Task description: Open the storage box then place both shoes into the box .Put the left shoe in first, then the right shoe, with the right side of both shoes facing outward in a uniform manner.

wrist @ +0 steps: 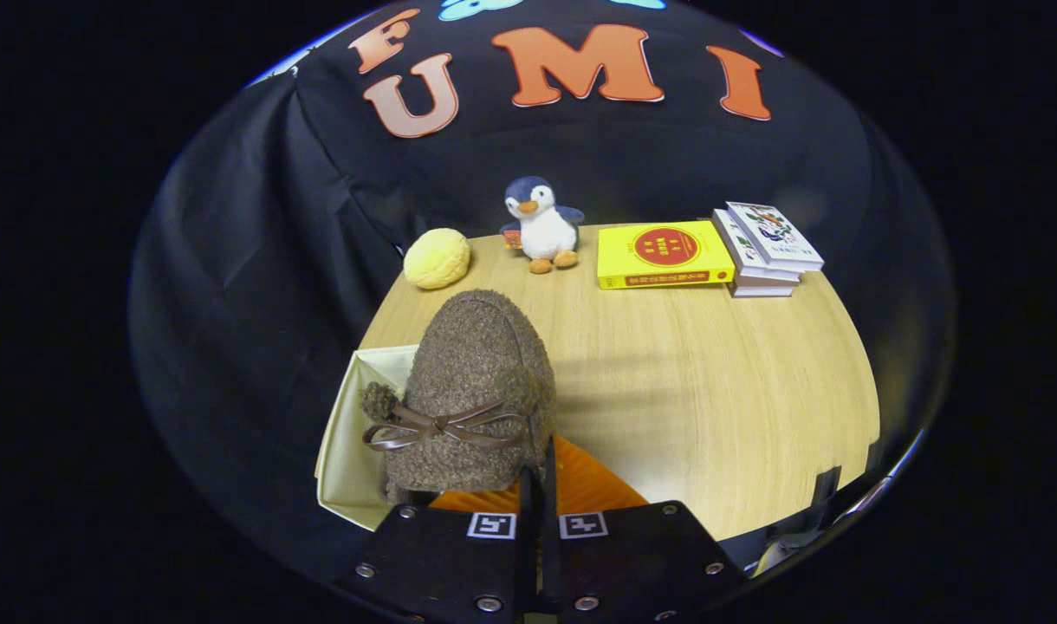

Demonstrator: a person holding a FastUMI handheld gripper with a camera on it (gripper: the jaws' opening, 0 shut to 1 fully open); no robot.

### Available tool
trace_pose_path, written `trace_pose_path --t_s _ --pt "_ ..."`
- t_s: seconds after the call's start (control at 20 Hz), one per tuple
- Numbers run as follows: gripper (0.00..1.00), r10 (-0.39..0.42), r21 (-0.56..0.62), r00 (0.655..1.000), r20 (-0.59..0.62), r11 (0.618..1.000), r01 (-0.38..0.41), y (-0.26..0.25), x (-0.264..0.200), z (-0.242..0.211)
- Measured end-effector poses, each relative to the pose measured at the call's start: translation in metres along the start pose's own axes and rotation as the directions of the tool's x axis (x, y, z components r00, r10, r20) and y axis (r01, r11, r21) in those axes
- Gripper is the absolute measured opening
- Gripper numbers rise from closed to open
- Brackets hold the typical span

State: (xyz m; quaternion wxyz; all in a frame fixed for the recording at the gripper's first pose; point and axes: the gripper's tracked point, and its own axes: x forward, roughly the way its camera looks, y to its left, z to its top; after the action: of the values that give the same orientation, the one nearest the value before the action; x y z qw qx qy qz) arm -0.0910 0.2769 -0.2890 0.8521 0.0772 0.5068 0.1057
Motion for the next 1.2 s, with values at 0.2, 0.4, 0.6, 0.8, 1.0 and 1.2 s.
trace_pose_path --t_s 0.2,0.4,0.6,0.8,1.0,1.2 --pt "0.04 0.043 -0.053 0.998 -0.034 0.998 -0.045 0.051 0.014 -0.002" --pt "0.04 0.065 -0.101 0.995 -0.074 0.992 -0.072 0.090 0.034 -0.014" --pt "0.04 0.014 -0.128 0.993 -0.114 0.991 -0.028 0.101 0.058 -0.031" --pt "0.05 -0.050 -0.149 0.992 -0.114 0.988 0.033 0.097 0.084 -0.032" --pt "0.08 -0.116 -0.160 0.982 -0.149 0.983 0.091 0.089 0.101 -0.045" --pt "0.18 -0.068 -0.168 0.988 -0.138 0.985 0.044 0.100 0.093 -0.045"
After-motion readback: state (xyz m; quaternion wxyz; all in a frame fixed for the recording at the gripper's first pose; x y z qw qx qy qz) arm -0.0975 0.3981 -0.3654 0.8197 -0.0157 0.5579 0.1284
